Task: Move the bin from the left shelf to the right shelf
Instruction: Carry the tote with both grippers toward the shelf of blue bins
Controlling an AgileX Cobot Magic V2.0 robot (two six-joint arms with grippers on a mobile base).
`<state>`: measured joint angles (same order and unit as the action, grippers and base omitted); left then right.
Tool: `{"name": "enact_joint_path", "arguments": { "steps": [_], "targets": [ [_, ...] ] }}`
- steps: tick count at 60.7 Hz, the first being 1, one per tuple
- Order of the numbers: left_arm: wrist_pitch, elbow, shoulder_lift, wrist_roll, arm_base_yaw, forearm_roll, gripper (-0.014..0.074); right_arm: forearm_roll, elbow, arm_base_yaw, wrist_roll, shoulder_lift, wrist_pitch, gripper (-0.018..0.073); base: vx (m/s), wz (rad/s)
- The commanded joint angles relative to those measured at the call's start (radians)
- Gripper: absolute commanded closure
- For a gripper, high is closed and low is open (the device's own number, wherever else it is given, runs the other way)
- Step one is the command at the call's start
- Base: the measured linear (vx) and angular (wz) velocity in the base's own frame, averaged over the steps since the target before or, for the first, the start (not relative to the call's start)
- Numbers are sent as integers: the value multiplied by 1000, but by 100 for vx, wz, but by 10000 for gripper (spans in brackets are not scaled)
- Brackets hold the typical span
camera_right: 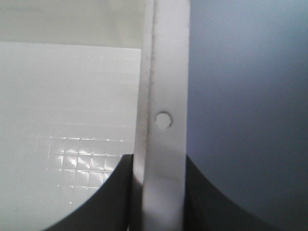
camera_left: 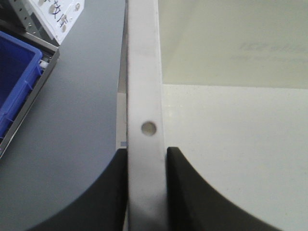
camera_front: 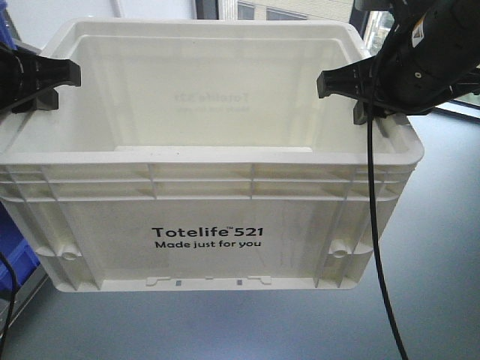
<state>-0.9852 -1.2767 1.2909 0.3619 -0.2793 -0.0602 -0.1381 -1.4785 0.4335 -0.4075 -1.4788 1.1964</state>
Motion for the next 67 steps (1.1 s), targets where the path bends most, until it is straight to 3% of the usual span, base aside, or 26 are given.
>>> {"name": "enact_joint_path", "arguments": {
  "steps": [1,67],
  "targets": [
    [100,-40,-39,-10,-3,-36,542,-70,-37,-8,7,47,-57,529,11,41],
    [100,-40,-39,-10,-3,-36,542,-71,-37,-8,7,47,-57,529,7,31]
  ]
}}
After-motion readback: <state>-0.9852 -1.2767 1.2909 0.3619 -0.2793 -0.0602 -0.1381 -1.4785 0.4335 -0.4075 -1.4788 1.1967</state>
